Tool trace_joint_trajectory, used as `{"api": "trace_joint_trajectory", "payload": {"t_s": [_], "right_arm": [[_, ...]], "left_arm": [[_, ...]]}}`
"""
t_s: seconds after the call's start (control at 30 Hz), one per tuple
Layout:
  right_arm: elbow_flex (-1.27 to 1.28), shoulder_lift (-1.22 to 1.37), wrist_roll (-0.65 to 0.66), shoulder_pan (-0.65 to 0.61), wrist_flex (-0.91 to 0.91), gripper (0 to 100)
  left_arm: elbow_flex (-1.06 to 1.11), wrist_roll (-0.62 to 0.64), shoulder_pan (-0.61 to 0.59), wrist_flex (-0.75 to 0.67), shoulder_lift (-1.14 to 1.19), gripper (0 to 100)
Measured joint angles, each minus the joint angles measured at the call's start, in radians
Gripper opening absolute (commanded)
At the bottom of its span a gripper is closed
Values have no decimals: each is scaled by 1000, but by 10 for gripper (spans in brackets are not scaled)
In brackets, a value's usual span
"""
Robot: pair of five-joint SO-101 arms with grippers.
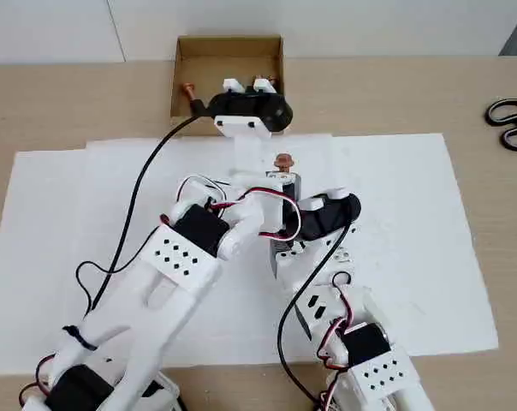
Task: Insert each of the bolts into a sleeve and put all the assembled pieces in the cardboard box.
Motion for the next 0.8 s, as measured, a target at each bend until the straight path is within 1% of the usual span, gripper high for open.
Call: {"api": "trace_joint_trajectory", "payload": {"t_s": [0.13, 0.5, 0.63, 0.8], "right_arm": [[-2, -2, 0, 0, 0, 4], [2, -2, -2, -2, 0, 4], [2, -2, -5, -2, 0, 4], [2, -2, -5, -2, 0, 4]], "left_arm": [[6, 0, 2, 6, 0, 6], [6, -17, 8, 89, -5, 6], [5, -20, 29, 120, -8, 6], [5, -38, 34, 127, -14, 6]]}}
